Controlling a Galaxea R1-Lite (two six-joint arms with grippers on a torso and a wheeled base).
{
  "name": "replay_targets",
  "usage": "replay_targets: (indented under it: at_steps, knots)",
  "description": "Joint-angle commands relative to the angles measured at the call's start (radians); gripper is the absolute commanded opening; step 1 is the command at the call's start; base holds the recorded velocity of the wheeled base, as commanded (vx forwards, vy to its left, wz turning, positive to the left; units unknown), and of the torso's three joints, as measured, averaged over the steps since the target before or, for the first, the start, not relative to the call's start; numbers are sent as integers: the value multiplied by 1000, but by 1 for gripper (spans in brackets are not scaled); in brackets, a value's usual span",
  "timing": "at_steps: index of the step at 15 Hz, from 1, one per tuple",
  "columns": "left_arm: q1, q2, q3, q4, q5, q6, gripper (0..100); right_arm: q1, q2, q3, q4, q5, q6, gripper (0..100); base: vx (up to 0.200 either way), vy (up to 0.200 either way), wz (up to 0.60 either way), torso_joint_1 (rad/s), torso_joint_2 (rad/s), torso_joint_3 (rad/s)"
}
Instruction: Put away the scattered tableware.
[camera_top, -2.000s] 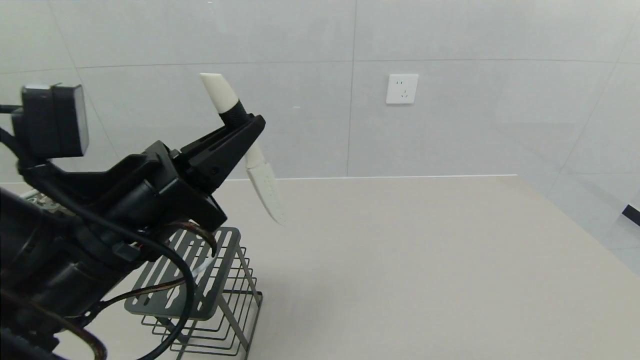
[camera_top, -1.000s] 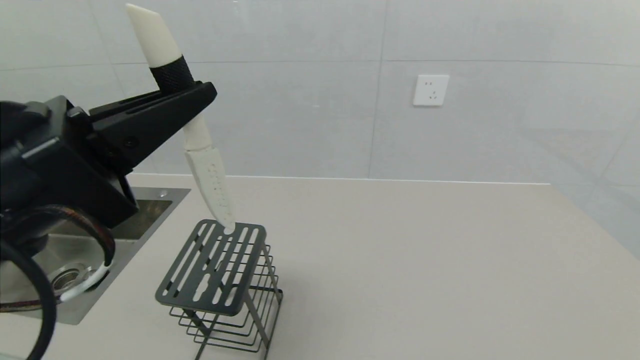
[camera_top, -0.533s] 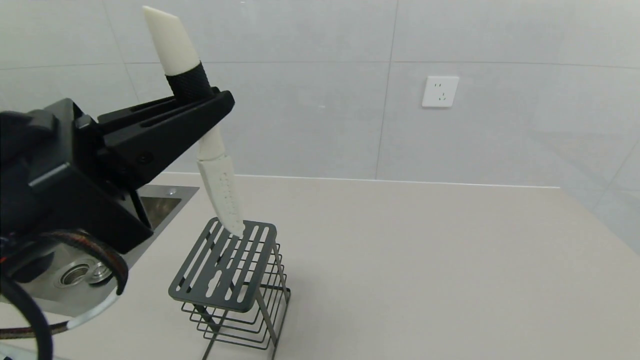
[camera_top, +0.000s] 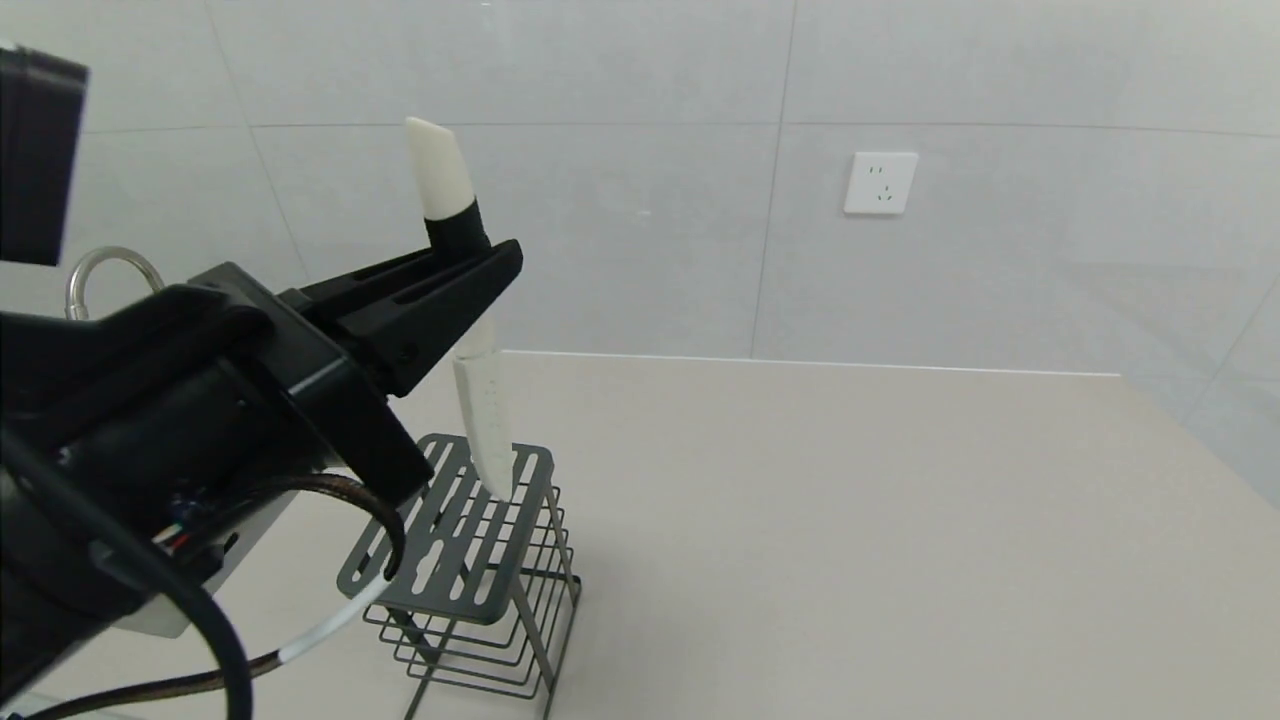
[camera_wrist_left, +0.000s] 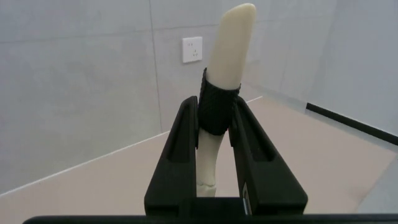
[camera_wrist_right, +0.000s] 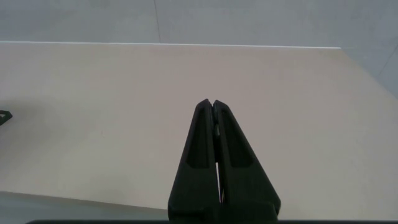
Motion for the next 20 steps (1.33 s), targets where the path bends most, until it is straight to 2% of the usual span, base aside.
replay_targets:
  at_steps: [1,4,8,12,14,16,18,19,20]
  knots:
    - [-6,47,17,-20,36,-9,0,0,1,0,0,0,0,0,0,0,0,0,0,0]
    - [6,56,20,-20,48,-27,0,0,1,0,0,0,0,0,0,0,0,0,0,0]
    - [69,56,72,-42,39,-27,0,0,1,0,0,0,0,0,0,0,0,0,0,0]
    - [86,90,39,-47,39,-27,0,0,1,0,0,0,0,0,0,0,0,0,0,0]
    - [87,125,-14,-45,45,-29,0,0,1,0,0,0,0,0,0,0,0,0,0,0]
    - [87,133,-6,-47,45,-32,0,0,1,0,0,0,0,0,0,0,0,0,0,0]
    - [87,148,-9,-47,44,-64,0,0,1,0,0,0,0,0,0,0,0,0,0,0]
    - [87,161,-3,-53,47,-93,0,0,1,0,0,0,0,0,0,0,0,0,0,0]
    - [89,165,-3,-62,47,-95,0,0,1,0,0,0,0,0,0,0,0,0,0,0]
